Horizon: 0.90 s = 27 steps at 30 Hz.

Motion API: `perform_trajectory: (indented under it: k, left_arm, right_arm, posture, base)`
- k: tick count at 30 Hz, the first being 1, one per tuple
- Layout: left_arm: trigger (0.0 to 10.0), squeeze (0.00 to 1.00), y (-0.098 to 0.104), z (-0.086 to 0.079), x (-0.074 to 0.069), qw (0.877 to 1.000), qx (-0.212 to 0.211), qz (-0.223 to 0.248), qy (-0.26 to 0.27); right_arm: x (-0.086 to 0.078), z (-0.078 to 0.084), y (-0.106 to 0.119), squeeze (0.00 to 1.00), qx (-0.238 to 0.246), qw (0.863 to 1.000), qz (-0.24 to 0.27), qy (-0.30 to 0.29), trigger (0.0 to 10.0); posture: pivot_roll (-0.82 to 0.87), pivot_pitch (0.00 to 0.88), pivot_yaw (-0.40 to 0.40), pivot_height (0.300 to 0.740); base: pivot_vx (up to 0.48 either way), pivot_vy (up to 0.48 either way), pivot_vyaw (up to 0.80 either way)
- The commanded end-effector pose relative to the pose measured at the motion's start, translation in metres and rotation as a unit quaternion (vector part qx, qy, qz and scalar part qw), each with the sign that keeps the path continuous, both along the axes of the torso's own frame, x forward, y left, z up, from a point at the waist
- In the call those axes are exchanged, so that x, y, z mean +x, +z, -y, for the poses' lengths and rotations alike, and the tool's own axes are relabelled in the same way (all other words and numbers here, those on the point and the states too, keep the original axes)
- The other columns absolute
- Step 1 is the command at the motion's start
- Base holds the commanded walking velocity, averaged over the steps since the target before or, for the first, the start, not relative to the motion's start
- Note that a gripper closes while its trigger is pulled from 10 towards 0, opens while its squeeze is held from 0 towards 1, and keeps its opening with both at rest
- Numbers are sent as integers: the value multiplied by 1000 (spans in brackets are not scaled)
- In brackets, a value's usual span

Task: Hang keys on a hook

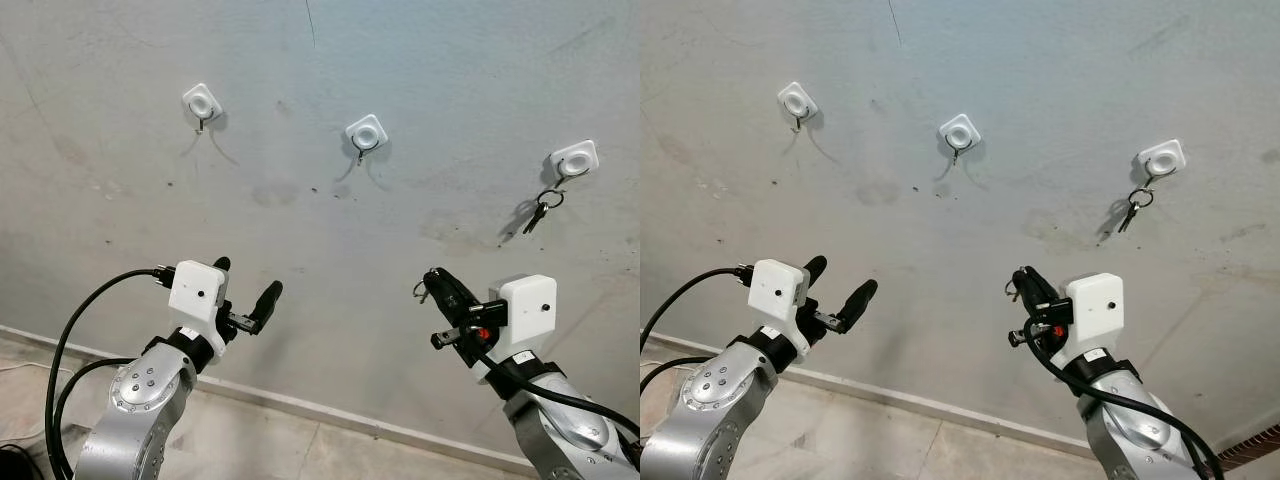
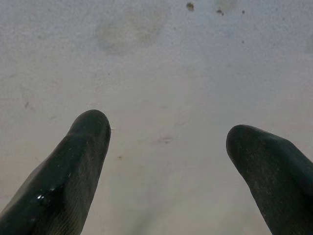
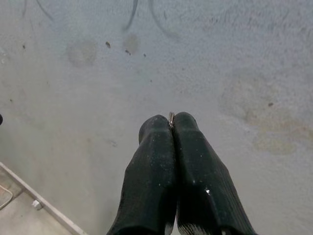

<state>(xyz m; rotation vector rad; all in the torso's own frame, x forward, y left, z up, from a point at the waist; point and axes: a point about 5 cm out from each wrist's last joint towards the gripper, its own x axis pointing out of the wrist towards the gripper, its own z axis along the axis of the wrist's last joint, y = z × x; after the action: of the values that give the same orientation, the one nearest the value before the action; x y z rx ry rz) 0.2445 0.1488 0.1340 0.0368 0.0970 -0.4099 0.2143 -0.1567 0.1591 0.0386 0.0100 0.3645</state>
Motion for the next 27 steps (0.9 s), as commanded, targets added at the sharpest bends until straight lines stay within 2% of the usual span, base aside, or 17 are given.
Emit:
perform_trajectory:
  k: [1,6,10,27]
  left_arm:
    - [10000,0,6,0,-1,1000,1,13,-5]
    - [10000,0,6,1,-1,1000,-1,11,-6]
    - [10000,0,5,1,-1,1000,-1,5,-4]
    - [10000,0,5,5,1,1000,2,7,-21]
  right_arm:
    - [0,-1,2,0,-2,1000,5,2,10000]
    - [2,-1,1,0,-3,1000,4,2,10000]
    - [2,-1,1,0,-3,1000,5,3,10000]
    - [5,-4,1,0,-4,1000,12,-3,10000]
  posture:
    - [140,0,-45,740]
    - [143,0,-47,740]
    - [143,0,-47,740]
    - [145,0,-46,740]
  base:
    - [289,296,0]
    - [263,349,0]
    - [0,449,0]
    - [0,0,0]
